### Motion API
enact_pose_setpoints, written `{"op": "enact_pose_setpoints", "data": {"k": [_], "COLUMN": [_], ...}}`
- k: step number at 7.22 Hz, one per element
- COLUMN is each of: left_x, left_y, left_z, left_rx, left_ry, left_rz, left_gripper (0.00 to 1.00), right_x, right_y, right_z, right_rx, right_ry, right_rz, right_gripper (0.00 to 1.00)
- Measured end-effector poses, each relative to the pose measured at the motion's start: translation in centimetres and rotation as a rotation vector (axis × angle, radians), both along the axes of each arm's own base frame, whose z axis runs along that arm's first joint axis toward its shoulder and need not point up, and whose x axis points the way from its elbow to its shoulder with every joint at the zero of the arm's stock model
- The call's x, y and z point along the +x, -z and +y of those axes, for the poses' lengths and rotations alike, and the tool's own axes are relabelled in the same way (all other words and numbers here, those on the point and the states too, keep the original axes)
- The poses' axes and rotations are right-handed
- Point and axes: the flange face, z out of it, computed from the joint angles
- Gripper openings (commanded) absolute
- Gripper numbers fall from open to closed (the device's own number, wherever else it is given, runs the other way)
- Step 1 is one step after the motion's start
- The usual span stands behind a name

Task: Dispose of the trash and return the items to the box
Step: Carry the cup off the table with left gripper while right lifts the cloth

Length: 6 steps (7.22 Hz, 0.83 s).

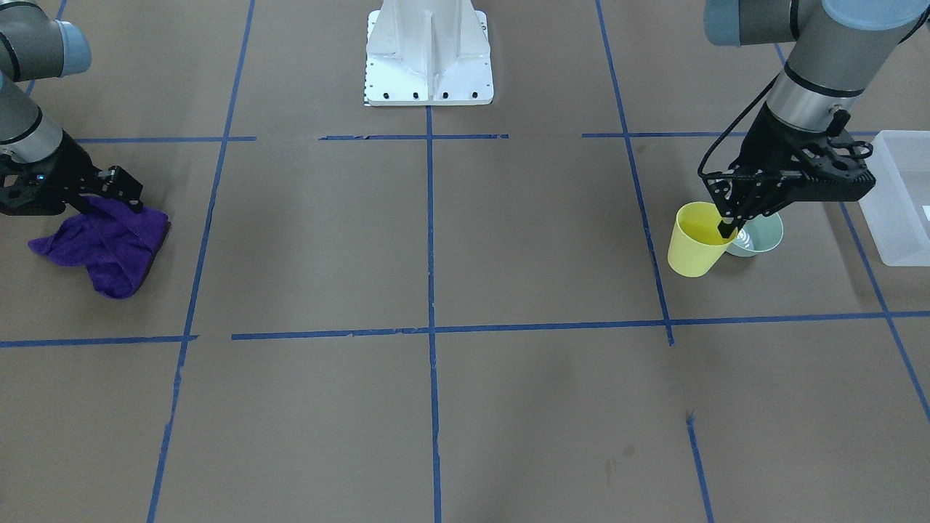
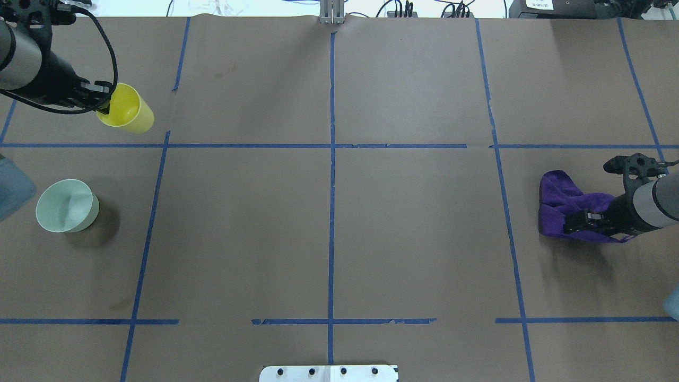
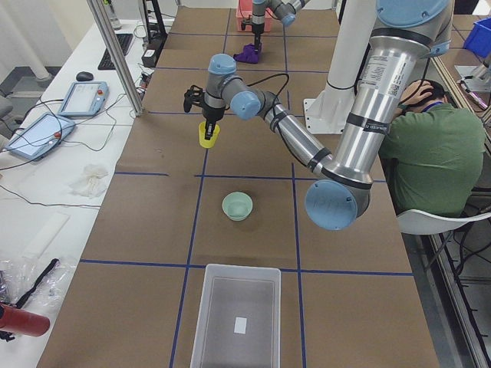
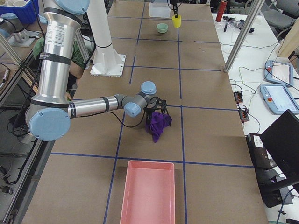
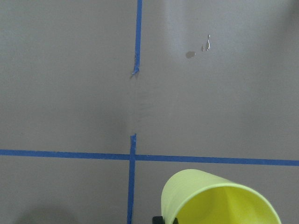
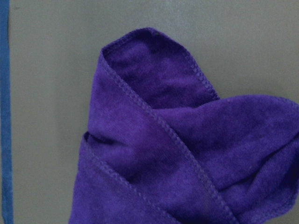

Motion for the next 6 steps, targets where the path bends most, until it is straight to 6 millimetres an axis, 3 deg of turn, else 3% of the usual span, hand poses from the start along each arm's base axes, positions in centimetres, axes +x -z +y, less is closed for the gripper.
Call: {"op": "enact_pose_setpoints", "data": {"k": [1, 3, 6], "left_x": [-2.5, -6.6, -8.1], "left_y": [-1.5, -4.0, -5.3], "left_z": [-0.5, -1.7, -2.3], "left_rx": [0.024, 0.055, 0.072], "left_ry": [-0.032, -0.071, -0.09], "left_rz": [-0.019, -0.047, -0.067], "left_gripper": [0.0, 0.0, 0.0], "right_x": [-0.1, -0.3, 0.4], "right_y": [-0.5, -1.1, -1.2], "right_z": [0.7, 1.4, 0.9], "right_rx": [-0.008, -0.017, -0.014], "right_ry": [0.015, 0.028, 0.011], "right_rz": [0.01, 0.019, 0.022], "right_gripper": [0.81, 0.0, 0.0]}}
